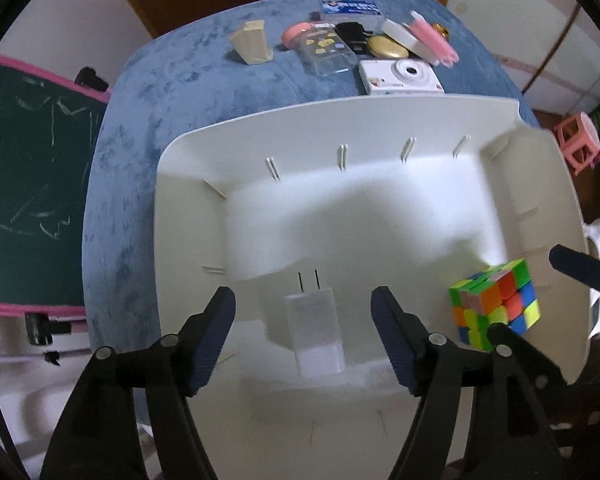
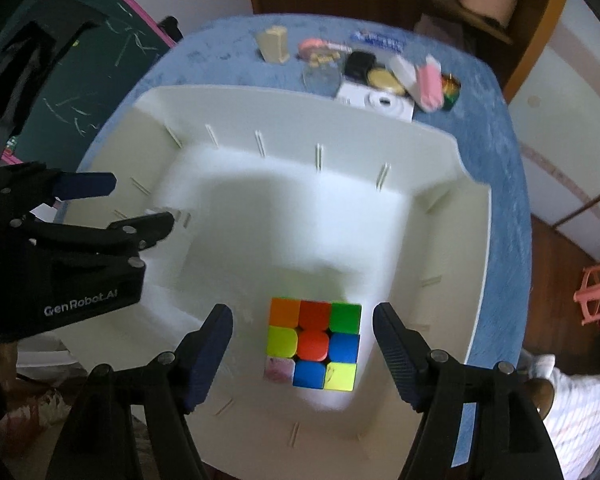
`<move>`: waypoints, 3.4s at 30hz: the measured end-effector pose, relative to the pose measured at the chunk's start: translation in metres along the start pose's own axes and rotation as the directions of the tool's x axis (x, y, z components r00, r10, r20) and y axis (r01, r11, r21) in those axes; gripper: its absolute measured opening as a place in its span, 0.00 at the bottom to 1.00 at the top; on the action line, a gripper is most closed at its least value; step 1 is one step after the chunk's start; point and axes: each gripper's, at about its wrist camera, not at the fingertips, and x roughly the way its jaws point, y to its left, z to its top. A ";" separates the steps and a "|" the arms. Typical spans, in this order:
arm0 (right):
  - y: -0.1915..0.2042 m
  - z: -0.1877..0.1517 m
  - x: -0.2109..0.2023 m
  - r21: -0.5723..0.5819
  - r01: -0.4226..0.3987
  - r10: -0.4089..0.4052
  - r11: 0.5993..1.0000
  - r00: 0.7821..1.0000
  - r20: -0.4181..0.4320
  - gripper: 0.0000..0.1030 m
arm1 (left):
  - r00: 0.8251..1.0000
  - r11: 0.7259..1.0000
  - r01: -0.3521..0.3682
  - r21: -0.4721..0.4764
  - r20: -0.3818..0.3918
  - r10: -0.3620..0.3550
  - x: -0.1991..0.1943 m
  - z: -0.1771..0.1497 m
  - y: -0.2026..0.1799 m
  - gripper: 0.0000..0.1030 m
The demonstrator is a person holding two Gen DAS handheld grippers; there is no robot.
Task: Organize rigid objects
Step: 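Lower the charger into the tray with the left tool while the right tool places the cube, then open both tools and lift them back toward the items, then grasp the beige plug adapter with the left tool while the right tool grasps the pink roller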
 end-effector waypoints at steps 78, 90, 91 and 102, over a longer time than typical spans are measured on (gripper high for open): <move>-0.144 0.183 -0.106 0.448 -0.010 -0.140 0.894 0.944 0.300 0.71 | 0.949 0.998 0.046 -0.044 0.313 -0.030 -0.100 0.222 0.017 0.77; -0.179 0.193 -0.049 0.488 0.001 -0.109 0.873 0.975 0.192 0.71 | 0.977 0.997 0.035 -0.071 0.212 -0.019 -0.035 0.245 0.037 0.77; -0.184 0.195 -0.045 0.497 -0.008 -0.097 0.868 0.978 0.185 0.71 | 0.980 0.997 0.033 -0.075 0.197 -0.018 -0.027 0.247 0.039 0.77; -0.210 0.203 -0.002 0.553 -0.059 -0.001 0.831 0.994 0.107 0.71 | 1.000 0.995 -0.001 -0.100 0.031 0.004 0.051 0.255 0.064 0.77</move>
